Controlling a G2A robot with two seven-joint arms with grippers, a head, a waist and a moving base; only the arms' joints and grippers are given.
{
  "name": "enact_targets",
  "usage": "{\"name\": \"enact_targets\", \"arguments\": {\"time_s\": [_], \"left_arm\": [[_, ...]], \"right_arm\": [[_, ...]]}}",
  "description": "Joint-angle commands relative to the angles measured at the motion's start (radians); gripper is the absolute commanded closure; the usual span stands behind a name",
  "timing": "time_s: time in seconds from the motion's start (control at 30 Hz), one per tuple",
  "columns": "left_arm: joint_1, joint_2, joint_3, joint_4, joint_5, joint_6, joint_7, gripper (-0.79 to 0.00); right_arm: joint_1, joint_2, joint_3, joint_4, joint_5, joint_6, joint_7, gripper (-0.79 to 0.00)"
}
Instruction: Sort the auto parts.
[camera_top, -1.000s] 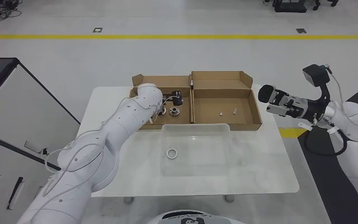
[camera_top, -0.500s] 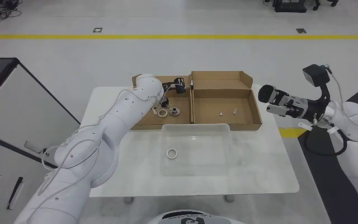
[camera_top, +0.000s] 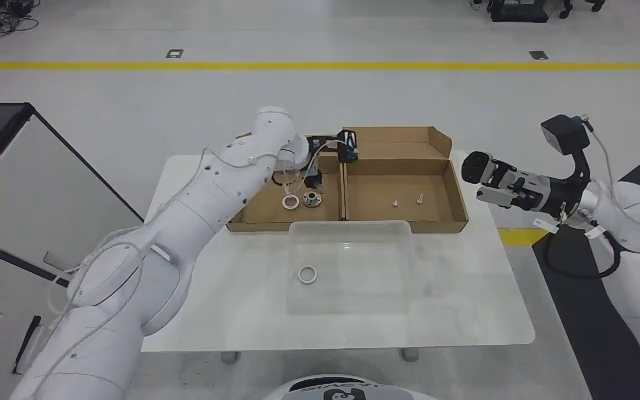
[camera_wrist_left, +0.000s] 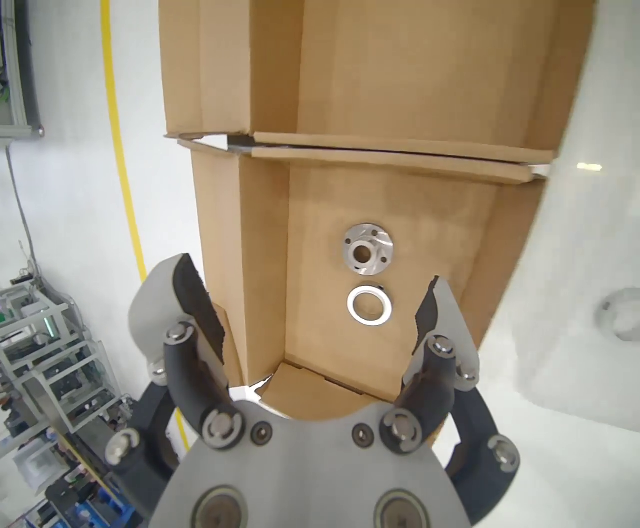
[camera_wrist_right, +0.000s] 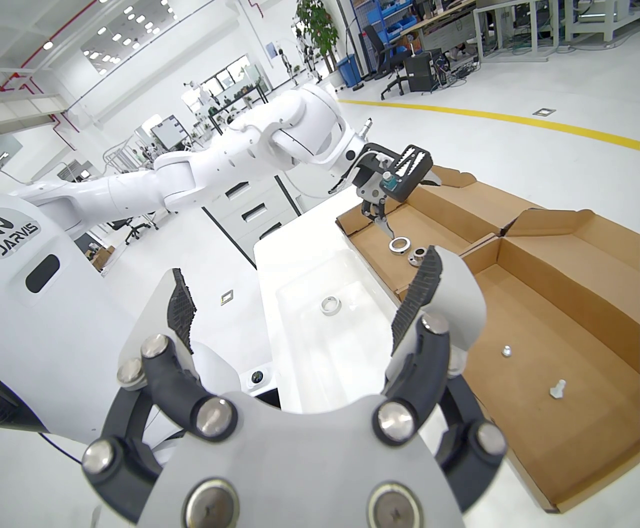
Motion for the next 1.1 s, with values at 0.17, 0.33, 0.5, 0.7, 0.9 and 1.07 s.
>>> {"name": "enact_targets", "arguments": {"time_s": [0.17,0.33,0.5,0.7,0.9,1.07], "left_arm": [[0.08,0.105,-0.003,-0.322,-0.142,0.058,-0.187,-0.785],[0.06,0.181,0.064,-0.493,-0.283,0.12,-0.249,-0.785],[0.003,0.243,0.163,-0.61,-0.431,0.166,-0.295,-0.785],[-0.114,0.292,0.317,-0.679,-0.586,0.186,-0.315,-0.785],[-0.13,0.305,0.364,-0.714,-0.62,0.188,-0.317,-0.785],[-0.089,0.303,0.364,-0.726,-0.597,0.189,-0.318,-0.723]], "right_arm": [[0.0,0.0,0.0,0.0,0.0,0.0,0.0,-0.785],[0.0,0.0,0.0,0.0,0.0,0.0,0.0,-0.785],[0.0,0.0,0.0,0.0,0.0,0.0,0.0,-0.785],[0.0,0.0,0.0,0.0,0.0,0.0,0.0,-0.785],[0.0,0.0,0.0,0.0,0.0,0.0,0.0,-0.785],[0.0,0.0,0.0,0.0,0.0,0.0,0.0,-0.785]]}}
